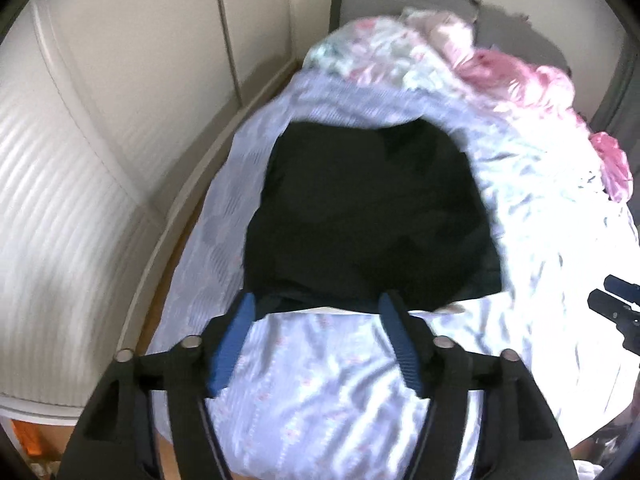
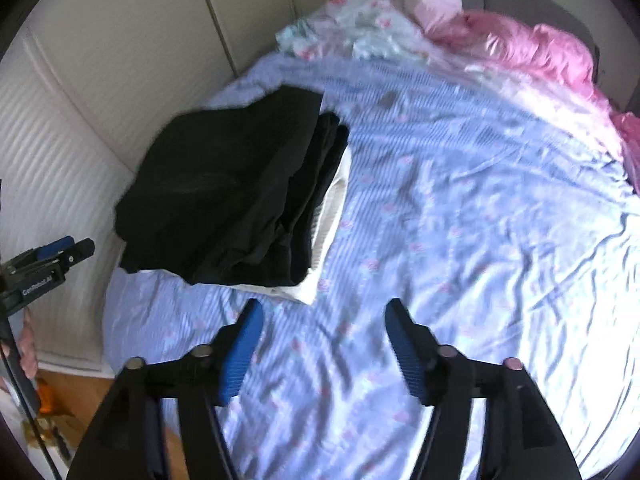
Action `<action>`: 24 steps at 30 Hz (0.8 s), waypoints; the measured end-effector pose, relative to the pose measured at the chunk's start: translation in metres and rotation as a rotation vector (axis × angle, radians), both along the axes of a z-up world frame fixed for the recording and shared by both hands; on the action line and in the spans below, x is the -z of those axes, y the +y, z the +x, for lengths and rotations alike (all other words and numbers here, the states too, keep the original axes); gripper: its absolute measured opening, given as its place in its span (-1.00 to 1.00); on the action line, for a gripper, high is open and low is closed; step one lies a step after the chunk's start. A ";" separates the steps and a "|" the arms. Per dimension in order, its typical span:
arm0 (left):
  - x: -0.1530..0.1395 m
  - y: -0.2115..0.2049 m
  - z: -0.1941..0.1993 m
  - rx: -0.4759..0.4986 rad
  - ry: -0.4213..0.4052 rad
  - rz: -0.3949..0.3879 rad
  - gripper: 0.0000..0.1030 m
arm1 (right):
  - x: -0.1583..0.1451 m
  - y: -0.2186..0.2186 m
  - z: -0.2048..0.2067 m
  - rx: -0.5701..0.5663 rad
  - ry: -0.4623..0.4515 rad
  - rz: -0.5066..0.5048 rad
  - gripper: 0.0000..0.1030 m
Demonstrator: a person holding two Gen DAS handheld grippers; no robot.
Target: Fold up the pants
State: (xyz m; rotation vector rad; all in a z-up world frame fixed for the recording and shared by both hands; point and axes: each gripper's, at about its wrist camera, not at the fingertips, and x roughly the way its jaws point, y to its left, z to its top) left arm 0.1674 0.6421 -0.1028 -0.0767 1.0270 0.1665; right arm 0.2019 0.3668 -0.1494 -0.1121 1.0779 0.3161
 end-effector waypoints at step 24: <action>-0.118 -0.359 -0.117 0.156 -0.164 0.013 0.85 | -0.129 -0.304 -0.130 0.047 -0.211 0.042 0.57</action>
